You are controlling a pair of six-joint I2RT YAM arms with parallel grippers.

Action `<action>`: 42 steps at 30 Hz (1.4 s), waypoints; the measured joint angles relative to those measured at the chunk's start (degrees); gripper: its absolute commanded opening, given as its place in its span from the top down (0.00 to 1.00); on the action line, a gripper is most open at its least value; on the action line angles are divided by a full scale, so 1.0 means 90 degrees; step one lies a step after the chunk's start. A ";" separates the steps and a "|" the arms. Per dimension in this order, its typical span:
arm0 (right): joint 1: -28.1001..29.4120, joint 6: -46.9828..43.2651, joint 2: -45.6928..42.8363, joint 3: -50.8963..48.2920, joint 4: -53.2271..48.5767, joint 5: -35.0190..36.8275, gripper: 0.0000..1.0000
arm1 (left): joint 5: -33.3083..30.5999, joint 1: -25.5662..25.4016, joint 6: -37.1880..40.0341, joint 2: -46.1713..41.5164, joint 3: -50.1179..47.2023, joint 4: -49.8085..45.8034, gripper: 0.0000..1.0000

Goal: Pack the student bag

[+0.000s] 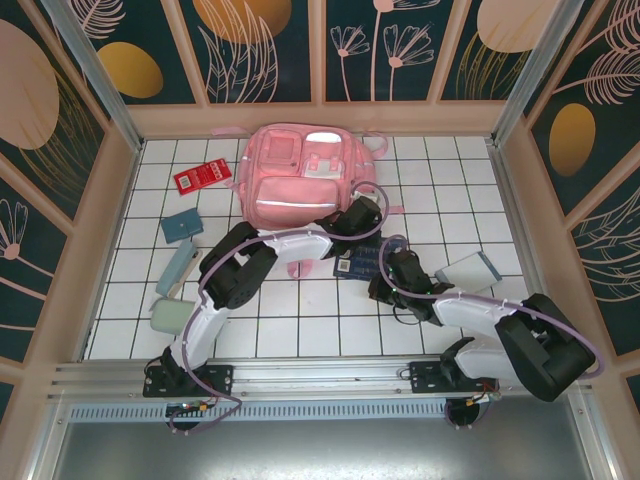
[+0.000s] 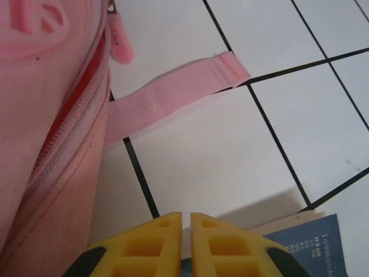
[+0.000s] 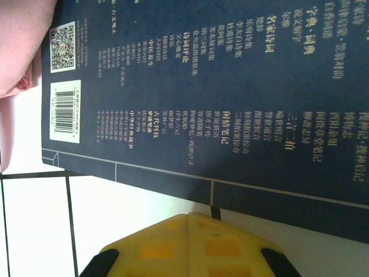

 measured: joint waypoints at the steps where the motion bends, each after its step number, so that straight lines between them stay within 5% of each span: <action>1: -0.0039 0.0000 0.0005 0.0002 0.0002 -0.0027 0.94 | -0.0015 0.0012 0.0000 0.0002 0.0000 -0.0012 0.86; 11: -0.1615 -0.0396 0.0270 0.0262 0.0007 0.0272 0.93 | -0.0092 0.0131 0.0007 0.0032 0.0000 -0.0087 0.84; 18: -0.2169 -0.0699 0.0969 0.0903 0.0029 0.0415 0.93 | -0.0138 0.0131 0.0148 0.0165 0.0148 -0.0233 0.83; 30: -0.2234 -0.0738 0.0925 0.0784 0.0087 0.0335 0.93 | -0.0588 0.0216 0.0257 0.0976 0.1479 -0.0789 0.82; 42: -0.2251 -0.0738 0.0945 0.0780 0.0187 0.0374 0.91 | -0.0245 0.0393 0.0197 0.1151 0.1540 -0.0818 0.84</action>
